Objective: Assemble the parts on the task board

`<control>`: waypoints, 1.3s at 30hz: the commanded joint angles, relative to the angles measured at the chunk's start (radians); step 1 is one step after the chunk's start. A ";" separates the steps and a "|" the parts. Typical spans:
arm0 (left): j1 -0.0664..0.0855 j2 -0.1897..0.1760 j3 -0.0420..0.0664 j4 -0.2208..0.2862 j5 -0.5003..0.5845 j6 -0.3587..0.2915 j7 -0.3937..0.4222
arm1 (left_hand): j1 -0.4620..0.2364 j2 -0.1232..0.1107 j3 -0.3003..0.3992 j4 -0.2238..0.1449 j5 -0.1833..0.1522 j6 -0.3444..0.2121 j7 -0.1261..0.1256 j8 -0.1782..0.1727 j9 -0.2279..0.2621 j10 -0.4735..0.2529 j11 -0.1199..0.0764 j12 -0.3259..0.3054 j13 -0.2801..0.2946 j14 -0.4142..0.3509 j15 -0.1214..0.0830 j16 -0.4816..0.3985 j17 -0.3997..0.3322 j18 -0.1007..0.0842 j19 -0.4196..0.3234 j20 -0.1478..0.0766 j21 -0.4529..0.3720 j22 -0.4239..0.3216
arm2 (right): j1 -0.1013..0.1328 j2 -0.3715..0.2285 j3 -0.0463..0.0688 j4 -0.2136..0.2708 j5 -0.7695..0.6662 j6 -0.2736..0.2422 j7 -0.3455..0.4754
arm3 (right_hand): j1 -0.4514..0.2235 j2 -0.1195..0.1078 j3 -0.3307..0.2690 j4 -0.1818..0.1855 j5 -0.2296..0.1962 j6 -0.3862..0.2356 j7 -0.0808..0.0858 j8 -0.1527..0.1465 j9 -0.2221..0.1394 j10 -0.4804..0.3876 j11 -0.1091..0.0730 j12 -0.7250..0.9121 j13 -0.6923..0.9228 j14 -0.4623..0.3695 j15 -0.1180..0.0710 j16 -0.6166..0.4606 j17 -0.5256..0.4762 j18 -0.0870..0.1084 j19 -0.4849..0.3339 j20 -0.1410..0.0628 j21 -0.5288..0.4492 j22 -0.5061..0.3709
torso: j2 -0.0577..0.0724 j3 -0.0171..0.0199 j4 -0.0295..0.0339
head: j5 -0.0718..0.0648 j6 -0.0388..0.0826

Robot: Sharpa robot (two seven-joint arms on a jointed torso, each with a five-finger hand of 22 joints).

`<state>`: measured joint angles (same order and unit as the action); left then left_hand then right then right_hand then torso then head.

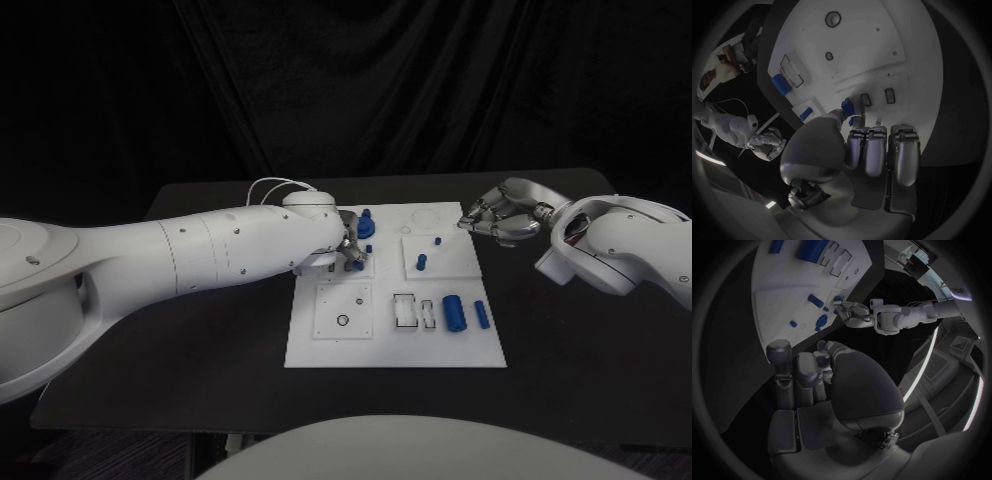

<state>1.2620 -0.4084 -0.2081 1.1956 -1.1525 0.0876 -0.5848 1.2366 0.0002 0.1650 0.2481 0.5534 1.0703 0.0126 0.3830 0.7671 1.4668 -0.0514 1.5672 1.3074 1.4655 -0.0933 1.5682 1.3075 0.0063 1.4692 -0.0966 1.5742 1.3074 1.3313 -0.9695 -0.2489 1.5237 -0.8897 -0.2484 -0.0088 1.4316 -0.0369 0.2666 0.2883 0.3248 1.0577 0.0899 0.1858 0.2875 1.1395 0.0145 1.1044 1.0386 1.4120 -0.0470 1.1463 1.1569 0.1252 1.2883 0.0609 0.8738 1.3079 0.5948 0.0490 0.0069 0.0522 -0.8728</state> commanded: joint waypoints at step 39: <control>-0.005 -0.086 -0.002 0.075 -0.083 -0.084 -0.002 | -0.016 -0.028 0.059 0.003 -0.006 0.004 -0.005 -0.017 0.015 0.104 -0.008 0.004 0.263 0.105 -0.007 0.003 0.263 -0.006 0.102 -0.008 -0.003 0.263 | -0.009 -0.007 0.001 -0.004 0.001 0.024 -0.023 | 0.006 -0.010 0.010 -0.001 0.004 -0.012 -0.001 -0.007 0.001 -0.021 0.001 -0.013 -0.012 -0.014 0.002 -0.017 -0.012 0.014 -0.014 0.003 -0.024 -0.006 | 0.002 -0.0014 0.0011 | 0.007 0.000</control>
<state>1.2601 -0.4957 -0.2103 1.2719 -1.2255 -0.0026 -0.5892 1.2193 -0.0166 0.2187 0.2523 0.5521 1.0809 0.0122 0.3712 0.7813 1.4668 -0.0512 1.5672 1.3074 1.4669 -0.0946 1.5681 1.3075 0.0062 1.4655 -0.1001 1.5742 1.3074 1.3246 -0.9750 -0.2488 1.5199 -0.8897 -0.2297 -0.0157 1.4355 -0.0408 0.2721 0.2882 0.3247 1.0503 0.0897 0.1810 0.2872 1.1253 0.0145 1.0955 1.0271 1.4056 -0.0463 1.1344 1.1457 0.1248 1.2813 0.0609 0.8558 1.3028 0.5956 0.0484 0.0081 0.0600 -0.8728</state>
